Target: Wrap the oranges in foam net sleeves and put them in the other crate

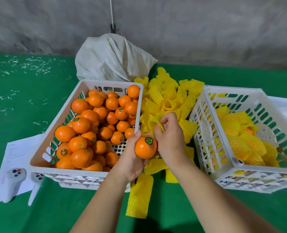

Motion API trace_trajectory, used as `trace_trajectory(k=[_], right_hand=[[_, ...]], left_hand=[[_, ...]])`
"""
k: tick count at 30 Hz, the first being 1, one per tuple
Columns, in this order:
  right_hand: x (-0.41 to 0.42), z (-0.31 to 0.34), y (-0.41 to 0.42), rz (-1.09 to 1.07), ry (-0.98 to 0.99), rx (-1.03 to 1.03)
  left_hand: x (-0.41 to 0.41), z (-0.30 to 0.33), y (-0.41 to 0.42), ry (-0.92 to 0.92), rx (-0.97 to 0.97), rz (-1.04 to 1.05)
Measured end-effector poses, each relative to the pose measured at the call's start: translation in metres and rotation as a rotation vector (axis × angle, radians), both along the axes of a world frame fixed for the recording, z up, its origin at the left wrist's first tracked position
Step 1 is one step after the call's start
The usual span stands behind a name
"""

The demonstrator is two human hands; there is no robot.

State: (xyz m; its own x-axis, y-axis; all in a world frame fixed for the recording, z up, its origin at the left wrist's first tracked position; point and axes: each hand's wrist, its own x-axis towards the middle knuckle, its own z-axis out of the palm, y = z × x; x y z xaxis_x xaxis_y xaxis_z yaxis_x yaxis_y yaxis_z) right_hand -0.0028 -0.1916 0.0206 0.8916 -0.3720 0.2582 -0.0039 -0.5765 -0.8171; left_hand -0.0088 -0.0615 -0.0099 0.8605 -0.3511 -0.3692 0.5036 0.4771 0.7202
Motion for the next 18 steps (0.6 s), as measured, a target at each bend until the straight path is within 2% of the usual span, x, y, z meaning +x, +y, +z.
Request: trace_trajectory(k=[4,9,12,14,16,18], right_hand=[[-0.001,0.002,-0.006,0.116,0.06,0.042],[-0.021,0.0,-0.011,0.178,-0.085,0.121],[-0.038,-0.006,-0.002,0.212,-0.111,0.173],[-0.051,-0.016,0.011,0.184,-0.125,0.169],[-0.06,-0.022,0.017,0.128,-0.142,0.207],[-0.058,-0.018,0.009,0.062,-0.153,0.265]], left_hand=[[0.001,0.002,-0.007,-0.052,0.056,0.037],[0.005,0.001,-0.011,-0.125,-0.023,0.218],[0.004,0.0,-0.009,-0.135,0.002,0.282],[-0.001,0.001,-0.011,-0.169,0.087,0.29],[-0.007,0.001,-0.012,-0.298,0.289,0.264],[-0.014,-0.002,-0.011,-0.455,0.371,0.099]])
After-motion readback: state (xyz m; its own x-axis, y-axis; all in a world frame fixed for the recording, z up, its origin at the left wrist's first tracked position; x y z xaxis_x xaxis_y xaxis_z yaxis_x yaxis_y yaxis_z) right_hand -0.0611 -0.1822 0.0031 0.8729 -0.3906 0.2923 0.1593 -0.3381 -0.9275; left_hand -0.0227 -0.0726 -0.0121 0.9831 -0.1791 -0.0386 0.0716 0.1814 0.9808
